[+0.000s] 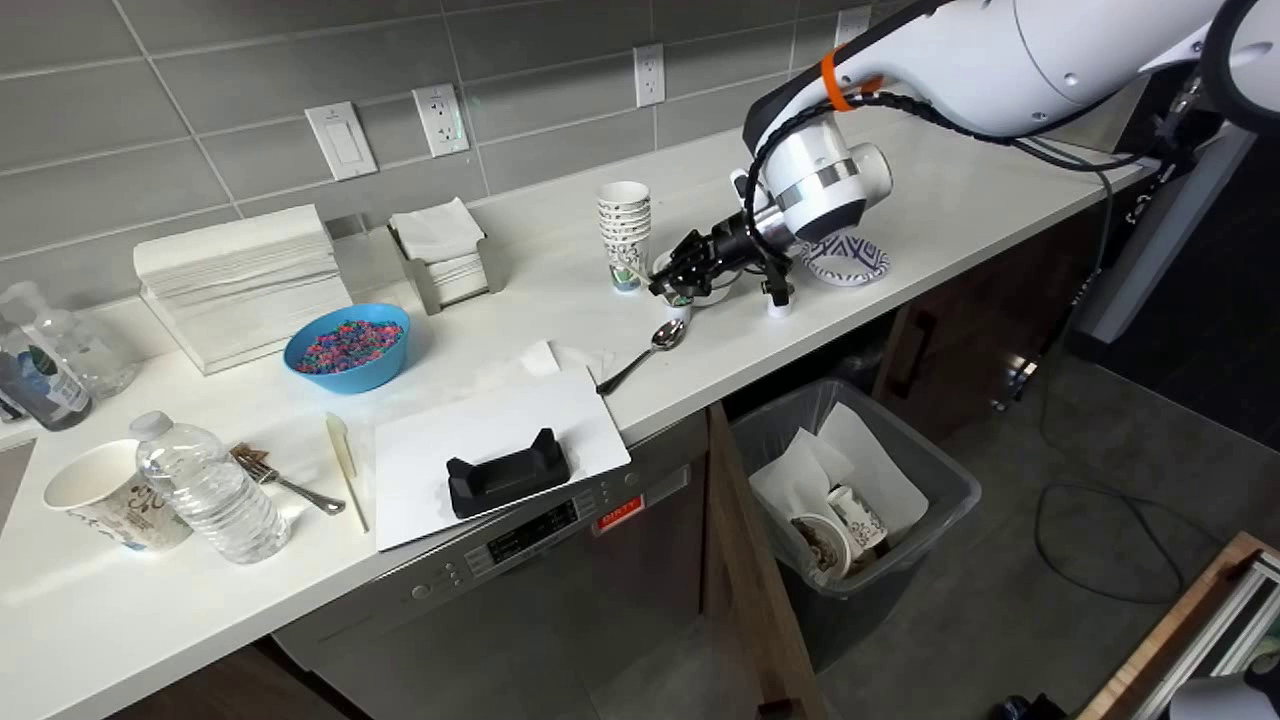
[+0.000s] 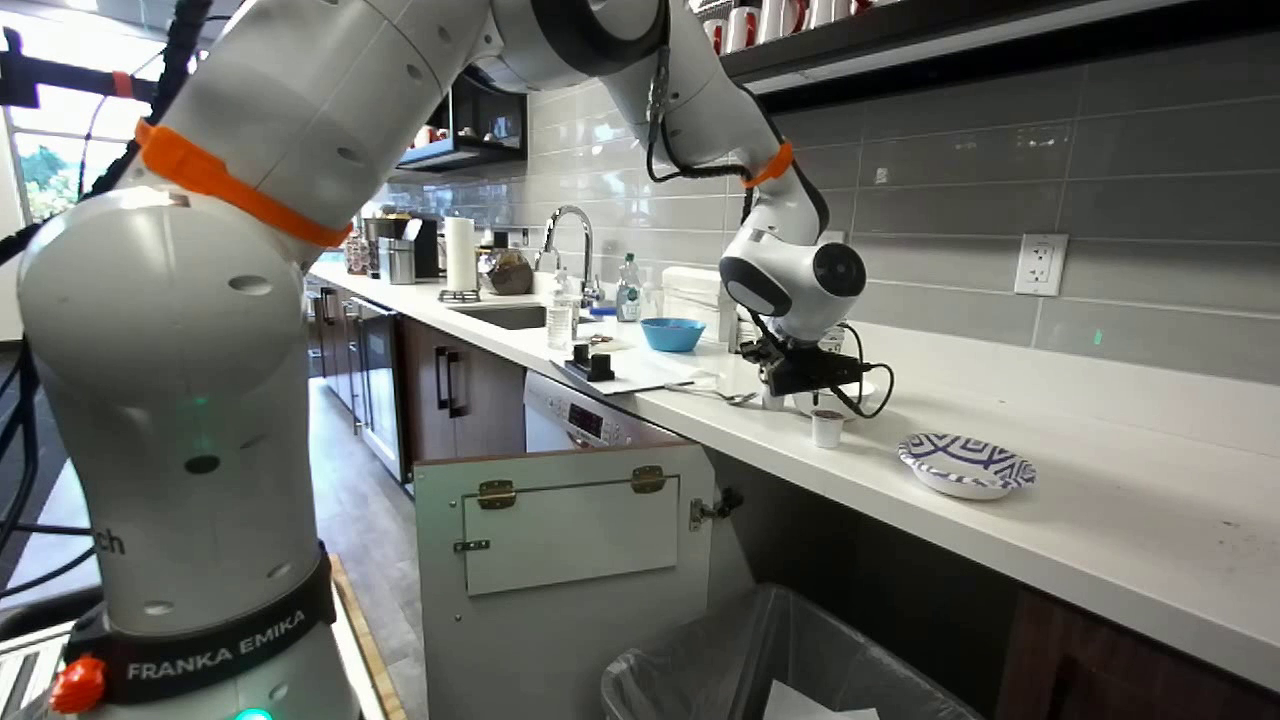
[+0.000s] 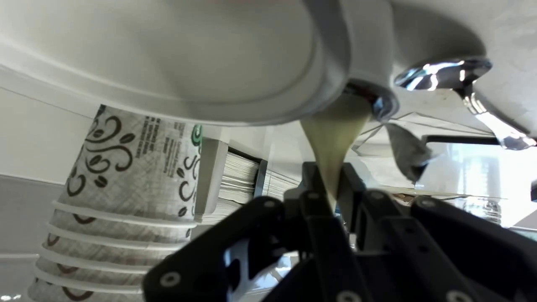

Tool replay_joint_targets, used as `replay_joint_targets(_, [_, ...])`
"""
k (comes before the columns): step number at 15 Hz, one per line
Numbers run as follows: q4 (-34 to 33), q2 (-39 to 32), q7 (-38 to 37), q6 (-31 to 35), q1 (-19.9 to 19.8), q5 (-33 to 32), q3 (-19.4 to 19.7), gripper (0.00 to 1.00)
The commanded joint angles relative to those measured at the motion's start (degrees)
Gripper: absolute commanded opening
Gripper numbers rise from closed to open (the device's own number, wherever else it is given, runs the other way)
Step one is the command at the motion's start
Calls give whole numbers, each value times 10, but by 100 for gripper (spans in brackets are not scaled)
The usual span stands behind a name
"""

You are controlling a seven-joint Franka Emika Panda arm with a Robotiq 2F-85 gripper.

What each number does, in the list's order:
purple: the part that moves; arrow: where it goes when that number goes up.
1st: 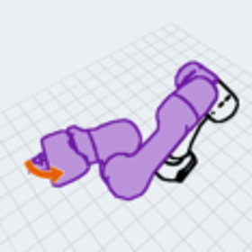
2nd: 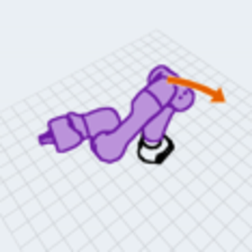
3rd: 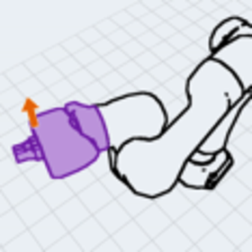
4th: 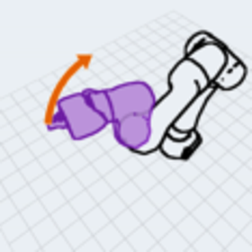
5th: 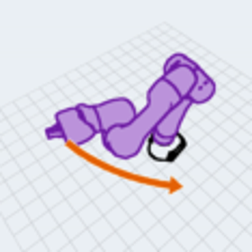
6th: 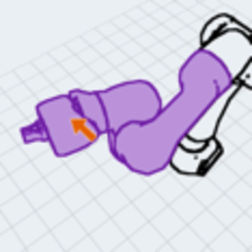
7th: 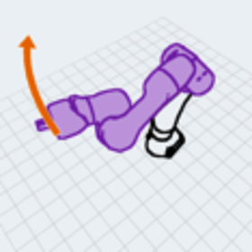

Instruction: Use the white spoon to collect some coffee beans from the coffee pod on the left then place them inside the white bowl.

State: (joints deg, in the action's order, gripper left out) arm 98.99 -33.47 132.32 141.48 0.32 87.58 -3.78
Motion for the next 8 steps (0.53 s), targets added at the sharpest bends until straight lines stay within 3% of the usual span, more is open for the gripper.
replay_joint_targets(1, [3,0,-43,12,17,-29,15,4])
replay_joint_targets(8, [4,6,-77,30,22,-61,15,4])
